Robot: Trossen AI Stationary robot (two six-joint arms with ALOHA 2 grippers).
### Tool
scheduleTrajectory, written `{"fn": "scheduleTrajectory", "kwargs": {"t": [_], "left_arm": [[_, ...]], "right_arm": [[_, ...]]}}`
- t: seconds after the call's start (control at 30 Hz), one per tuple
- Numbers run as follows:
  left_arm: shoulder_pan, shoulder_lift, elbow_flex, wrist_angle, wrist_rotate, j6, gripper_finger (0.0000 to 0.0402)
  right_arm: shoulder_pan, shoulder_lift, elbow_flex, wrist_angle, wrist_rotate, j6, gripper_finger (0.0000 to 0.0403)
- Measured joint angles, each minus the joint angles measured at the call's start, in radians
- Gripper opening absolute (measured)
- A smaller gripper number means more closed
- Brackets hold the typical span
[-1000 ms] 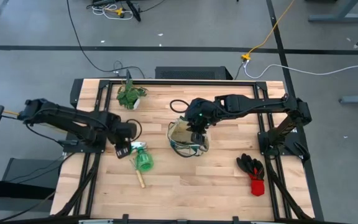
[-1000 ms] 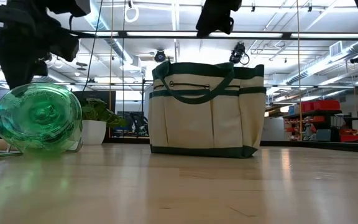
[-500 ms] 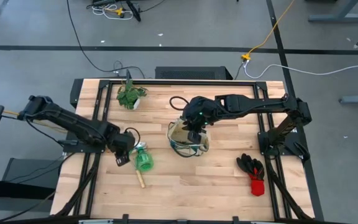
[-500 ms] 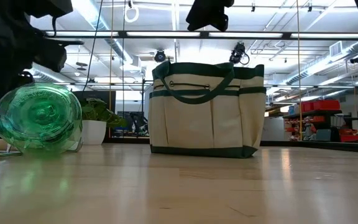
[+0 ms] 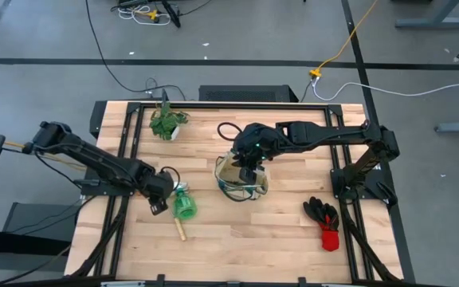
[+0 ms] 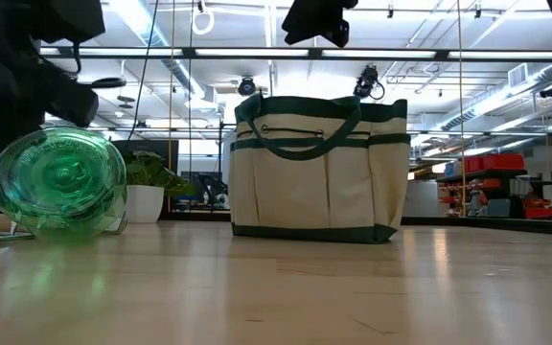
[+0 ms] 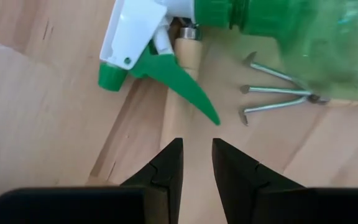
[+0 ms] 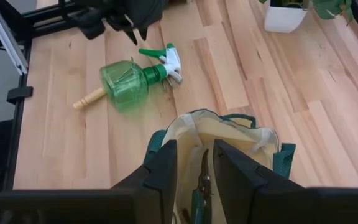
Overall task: Pick & Place Garden tools in Gardening bag
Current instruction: Put the top brown hand rake into the white gardening bag
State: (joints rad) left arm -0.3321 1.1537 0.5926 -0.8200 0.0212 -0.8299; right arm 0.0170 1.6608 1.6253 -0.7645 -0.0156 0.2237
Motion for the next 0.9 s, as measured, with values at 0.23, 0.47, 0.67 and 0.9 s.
{"fn": "scheduleTrajectory", "kwargs": {"t": [0.23,0.47,0.67,0.9], "left_arm": [[0.0,0.115,0.0,0.003,-0.001,0.004,0.0092],[0.0,0.175,0.001,0.05,0.0,0.005,0.0092],[0.0,0.187,0.002,0.079,-0.015,0.004,0.0092],[-0.009,0.187,0.002,0.087,-0.033,0.003,0.0092]], "right_arm": [[0.01,0.0,0.0,0.012,0.0,0.0,0.0102],[0.028,0.0,0.0,0.015,0.0,-0.001,0.0102],[0.041,0.0,0.0,0.017,0.0,-0.001,0.0102],[0.049,0.0,0.0,0.02,0.0,0.001,0.0102]]}}
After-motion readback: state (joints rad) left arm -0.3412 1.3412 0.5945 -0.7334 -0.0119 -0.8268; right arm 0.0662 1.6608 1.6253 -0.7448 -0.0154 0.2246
